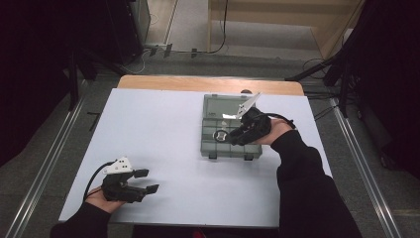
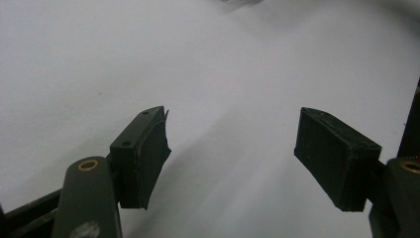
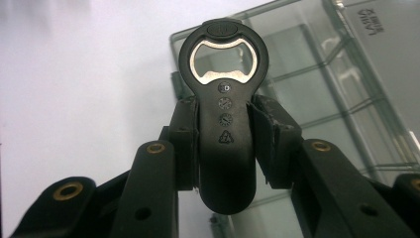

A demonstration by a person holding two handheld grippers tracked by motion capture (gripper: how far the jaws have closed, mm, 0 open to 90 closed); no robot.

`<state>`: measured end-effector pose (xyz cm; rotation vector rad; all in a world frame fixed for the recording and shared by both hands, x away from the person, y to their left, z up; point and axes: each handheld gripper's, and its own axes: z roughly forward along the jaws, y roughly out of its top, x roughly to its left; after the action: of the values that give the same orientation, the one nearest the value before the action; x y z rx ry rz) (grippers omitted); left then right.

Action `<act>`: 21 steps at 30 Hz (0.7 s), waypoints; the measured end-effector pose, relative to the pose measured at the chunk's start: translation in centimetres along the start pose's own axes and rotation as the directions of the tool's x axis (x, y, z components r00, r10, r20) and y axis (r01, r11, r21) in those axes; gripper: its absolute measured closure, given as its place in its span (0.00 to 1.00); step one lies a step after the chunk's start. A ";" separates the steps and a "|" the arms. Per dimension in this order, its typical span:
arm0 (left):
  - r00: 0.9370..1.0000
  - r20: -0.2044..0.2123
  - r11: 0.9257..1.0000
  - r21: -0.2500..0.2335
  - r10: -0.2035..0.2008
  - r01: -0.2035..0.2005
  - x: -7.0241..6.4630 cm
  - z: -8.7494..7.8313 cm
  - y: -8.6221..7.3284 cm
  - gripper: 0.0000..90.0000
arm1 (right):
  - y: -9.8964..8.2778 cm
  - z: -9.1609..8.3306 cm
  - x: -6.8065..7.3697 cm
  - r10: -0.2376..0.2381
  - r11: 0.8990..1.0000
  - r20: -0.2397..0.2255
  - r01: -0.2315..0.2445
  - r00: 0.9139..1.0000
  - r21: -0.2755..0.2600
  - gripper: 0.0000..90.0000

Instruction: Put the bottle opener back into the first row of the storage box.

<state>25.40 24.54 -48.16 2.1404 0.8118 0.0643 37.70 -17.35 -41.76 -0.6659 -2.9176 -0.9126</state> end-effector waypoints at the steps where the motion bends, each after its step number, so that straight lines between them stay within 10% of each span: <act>1: 1.000 0.000 1.000 0.000 0.000 0.000 0.0 0.0 0.0 0.31 | 0.0 0.0 -0.4 0.000 1.000 0.004 0.000 1.000 0.001 0.73; 21: 1.000 0.005 1.000 -0.001 0.000 0.000 0.0 0.0 0.0 0.32 | 0.6 1.3 -4.6 -0.043 0.999 0.021 0.043 0.999 0.028 0.73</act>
<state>25.37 24.53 -48.17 2.1390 0.8092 0.0592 42.29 -18.01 -43.18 -0.6177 -2.9684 -0.8727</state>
